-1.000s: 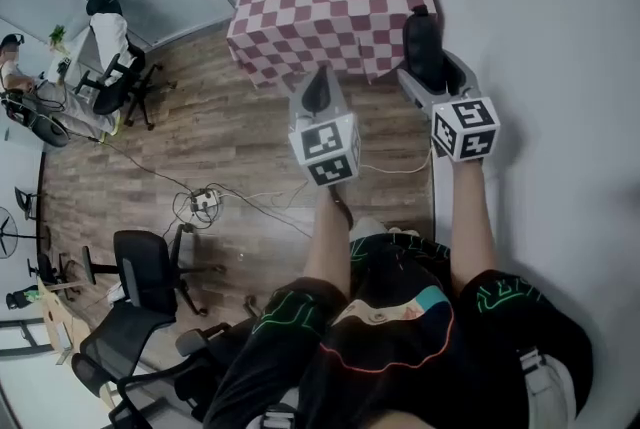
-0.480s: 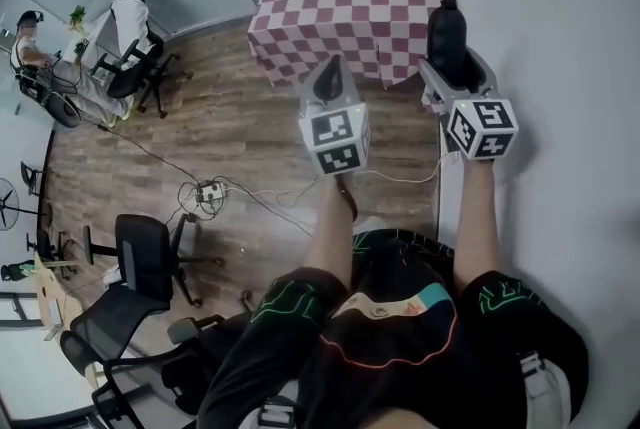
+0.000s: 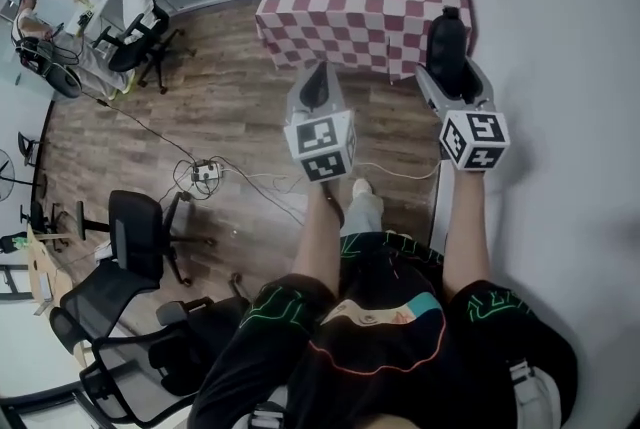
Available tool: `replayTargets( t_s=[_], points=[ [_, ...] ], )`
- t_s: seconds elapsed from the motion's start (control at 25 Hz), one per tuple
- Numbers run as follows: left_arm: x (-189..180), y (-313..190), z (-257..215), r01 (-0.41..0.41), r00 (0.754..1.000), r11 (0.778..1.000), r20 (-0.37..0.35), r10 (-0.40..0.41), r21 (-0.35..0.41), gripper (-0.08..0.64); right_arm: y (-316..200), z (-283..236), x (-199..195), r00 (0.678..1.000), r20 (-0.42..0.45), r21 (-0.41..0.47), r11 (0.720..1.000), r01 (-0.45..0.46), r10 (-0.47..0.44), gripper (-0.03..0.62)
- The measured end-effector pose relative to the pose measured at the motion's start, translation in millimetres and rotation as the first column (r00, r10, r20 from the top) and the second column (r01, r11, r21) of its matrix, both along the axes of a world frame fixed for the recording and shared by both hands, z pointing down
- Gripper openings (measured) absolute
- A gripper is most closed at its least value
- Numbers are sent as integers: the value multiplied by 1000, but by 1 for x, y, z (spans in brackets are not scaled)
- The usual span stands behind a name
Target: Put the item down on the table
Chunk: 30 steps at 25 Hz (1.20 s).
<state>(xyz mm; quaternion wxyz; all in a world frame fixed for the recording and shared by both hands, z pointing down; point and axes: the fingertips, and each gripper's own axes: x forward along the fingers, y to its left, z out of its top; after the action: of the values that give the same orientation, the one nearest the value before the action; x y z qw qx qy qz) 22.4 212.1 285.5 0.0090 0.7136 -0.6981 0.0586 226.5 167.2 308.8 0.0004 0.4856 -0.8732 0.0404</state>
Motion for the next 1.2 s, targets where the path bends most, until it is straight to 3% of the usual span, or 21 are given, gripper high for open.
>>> replayTargets(
  t_s=[0.24,0.44,0.64,0.76,1.2],
  points=[
    [-3,-26,15,-21,999,1000,33,21,-3,9,-36,15,3,999,-5,-4,999,-51,51,362],
    [-16,-63,43,-33,999,998,-10,32,-55,9,-63,29,-23,998,-54,-1,1000,-22,22,362],
    [-25,-106,75,-105,991,989,-95,95,-100,9,-105,53,-45,998,-57,-56,998,-12,9,362],
    [-46,-131,93,-93,990,986,-122,75,-142,9,-130,70,-64,997,-83,-96,995,-8,0,362],
    [-113,-209,93,-66,977,993,-208,43,-103,9,-214,64,-137,989,-145,-129,992,19,-37,362]
  ],
)
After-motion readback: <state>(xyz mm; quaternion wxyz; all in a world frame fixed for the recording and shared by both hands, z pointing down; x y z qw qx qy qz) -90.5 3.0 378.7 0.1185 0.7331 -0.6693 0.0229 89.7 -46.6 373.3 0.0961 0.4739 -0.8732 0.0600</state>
